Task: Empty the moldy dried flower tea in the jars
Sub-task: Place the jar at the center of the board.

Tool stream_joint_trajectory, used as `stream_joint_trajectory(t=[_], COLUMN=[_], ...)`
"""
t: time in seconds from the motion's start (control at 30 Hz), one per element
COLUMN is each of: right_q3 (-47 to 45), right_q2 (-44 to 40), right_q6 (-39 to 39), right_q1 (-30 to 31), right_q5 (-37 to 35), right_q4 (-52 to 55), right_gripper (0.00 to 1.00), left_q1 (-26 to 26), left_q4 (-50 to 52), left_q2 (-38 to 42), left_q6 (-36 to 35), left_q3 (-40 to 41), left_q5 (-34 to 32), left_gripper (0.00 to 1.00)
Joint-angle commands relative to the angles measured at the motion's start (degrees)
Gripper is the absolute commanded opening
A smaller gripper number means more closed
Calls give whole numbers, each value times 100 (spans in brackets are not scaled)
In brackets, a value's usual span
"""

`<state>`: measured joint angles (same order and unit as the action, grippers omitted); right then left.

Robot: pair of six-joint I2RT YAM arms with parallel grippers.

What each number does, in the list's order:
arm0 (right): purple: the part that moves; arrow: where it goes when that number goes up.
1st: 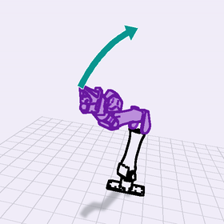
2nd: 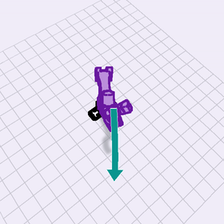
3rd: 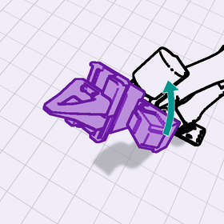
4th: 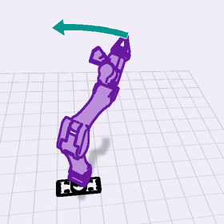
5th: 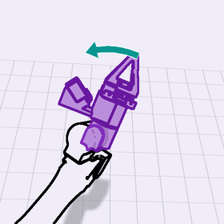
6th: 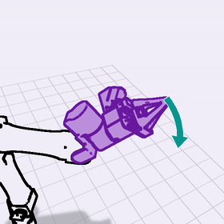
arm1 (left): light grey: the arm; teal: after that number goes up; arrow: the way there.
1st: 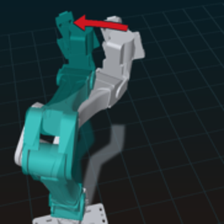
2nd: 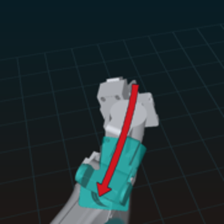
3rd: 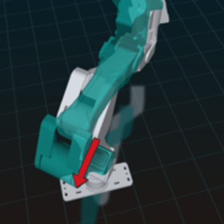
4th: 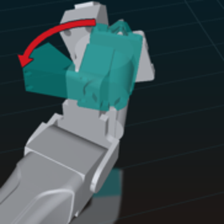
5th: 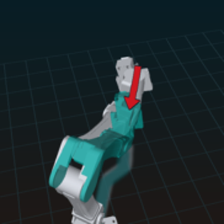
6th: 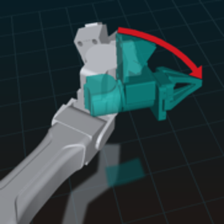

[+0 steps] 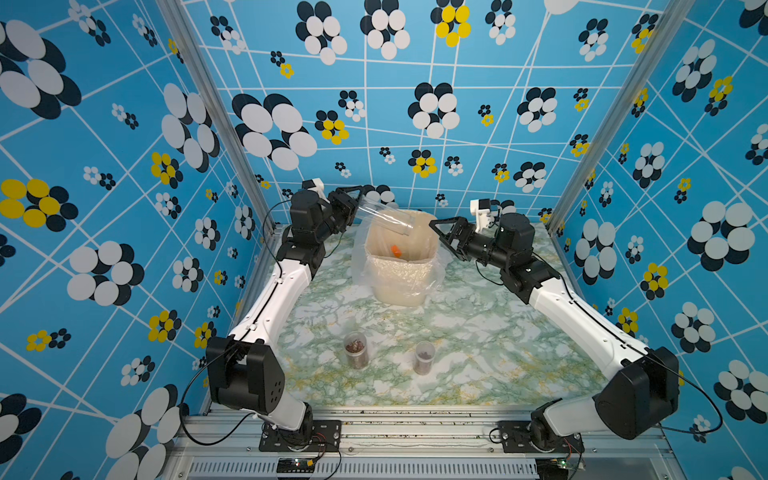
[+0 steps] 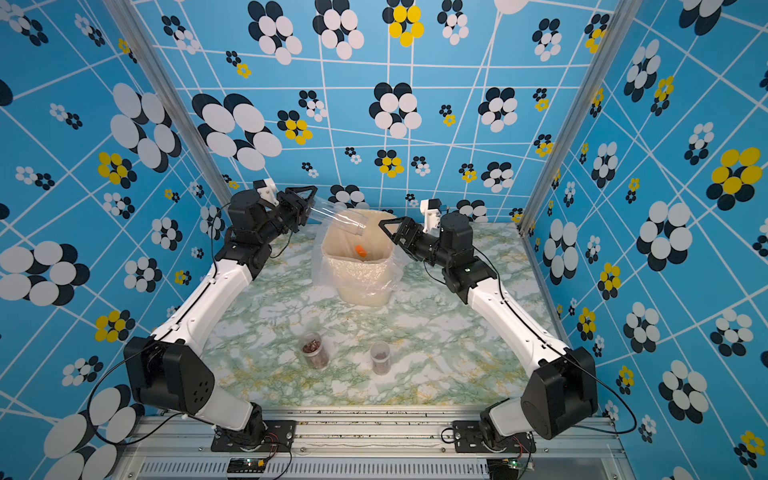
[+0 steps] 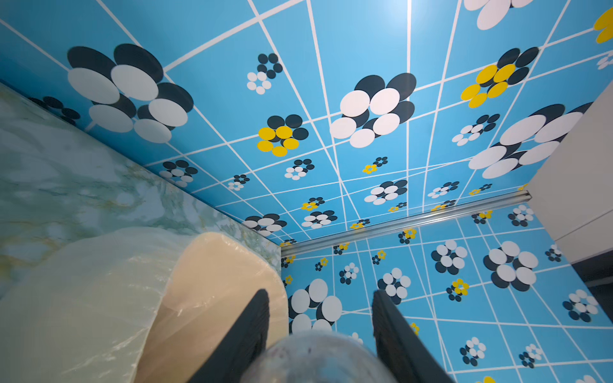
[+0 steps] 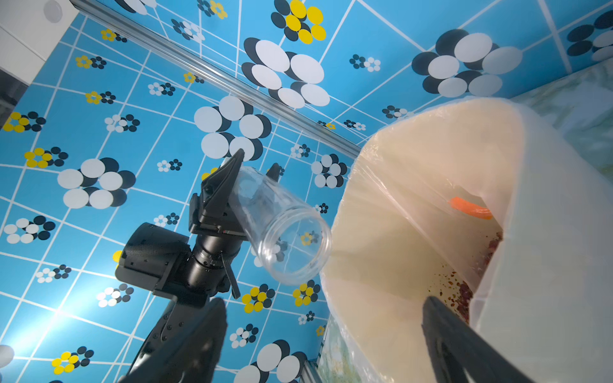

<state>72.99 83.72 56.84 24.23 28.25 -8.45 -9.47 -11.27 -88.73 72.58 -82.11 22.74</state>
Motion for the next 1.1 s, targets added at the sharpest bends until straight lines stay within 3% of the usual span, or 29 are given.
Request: stream_joint_trajectory(t=[0.0, 0.53, 1.07], right_q3=[269, 624, 1294], right_q2=[154, 694, 1329], right_q6=[413, 888, 1248], right_q1=[140, 451, 608], right_q5=[208, 319, 441], right_q4=[-472, -1120, -1509], right_gripper=[96, 96, 72], left_q1=[13, 3, -5], left_q4=[-660, -775, -888], left_q2=[115, 32, -63], left_q6=[539, 724, 872], left_q3=[120, 254, 261], left_q5=[257, 282, 389], left_gripper=[0, 0, 0])
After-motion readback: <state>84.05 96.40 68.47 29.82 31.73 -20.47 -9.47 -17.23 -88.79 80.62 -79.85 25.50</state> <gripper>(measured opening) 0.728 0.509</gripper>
